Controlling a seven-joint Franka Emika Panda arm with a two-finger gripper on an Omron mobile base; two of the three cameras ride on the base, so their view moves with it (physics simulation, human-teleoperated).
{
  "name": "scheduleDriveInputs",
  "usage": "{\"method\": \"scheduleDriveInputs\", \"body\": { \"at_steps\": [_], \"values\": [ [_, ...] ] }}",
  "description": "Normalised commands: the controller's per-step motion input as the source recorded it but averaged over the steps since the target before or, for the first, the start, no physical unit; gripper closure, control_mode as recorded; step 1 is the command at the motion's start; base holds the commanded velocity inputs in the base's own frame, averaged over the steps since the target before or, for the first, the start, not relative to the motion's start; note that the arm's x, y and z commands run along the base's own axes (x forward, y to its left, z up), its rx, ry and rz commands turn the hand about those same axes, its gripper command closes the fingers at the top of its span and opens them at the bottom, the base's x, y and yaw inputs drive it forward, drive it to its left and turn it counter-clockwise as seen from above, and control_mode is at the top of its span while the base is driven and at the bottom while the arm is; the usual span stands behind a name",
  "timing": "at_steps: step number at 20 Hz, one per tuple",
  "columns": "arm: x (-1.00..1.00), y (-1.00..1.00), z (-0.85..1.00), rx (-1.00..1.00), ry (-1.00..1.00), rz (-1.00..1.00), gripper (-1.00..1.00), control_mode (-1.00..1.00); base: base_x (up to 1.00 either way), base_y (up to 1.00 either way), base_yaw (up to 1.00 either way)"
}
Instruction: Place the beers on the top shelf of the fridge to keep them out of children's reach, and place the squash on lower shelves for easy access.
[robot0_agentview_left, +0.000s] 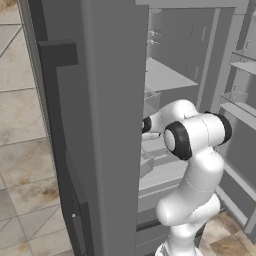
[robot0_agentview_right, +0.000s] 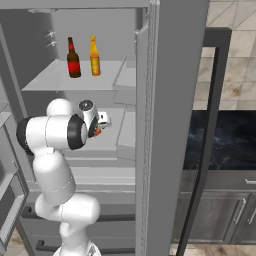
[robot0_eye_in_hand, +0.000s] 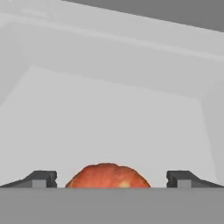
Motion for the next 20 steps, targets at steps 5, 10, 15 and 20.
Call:
{"method": "scheduleDriveInputs", "body": {
  "at_steps": [5, 10, 15, 20],
  "values": [
    [-0.73, -0.21, 0.0, 0.07, 0.04, -0.03, -1.0, -1.0, 0.0, 0.0, 0.0],
    [-0.94, -0.24, 0.07, 0.08, 0.01, -0.05, -1.0, -1.0, 0.0, 0.0, 0.0],
    [-0.97, -0.11, 0.27, 0.07, 0.0, -0.03, -1.0, -1.0, 0.0, 0.0, 0.0],
    [-0.97, -0.07, 0.55, 0.04, 0.0, -0.02, -1.0, -1.0, 0.0, 0.0, 0.0]
  ]
}}
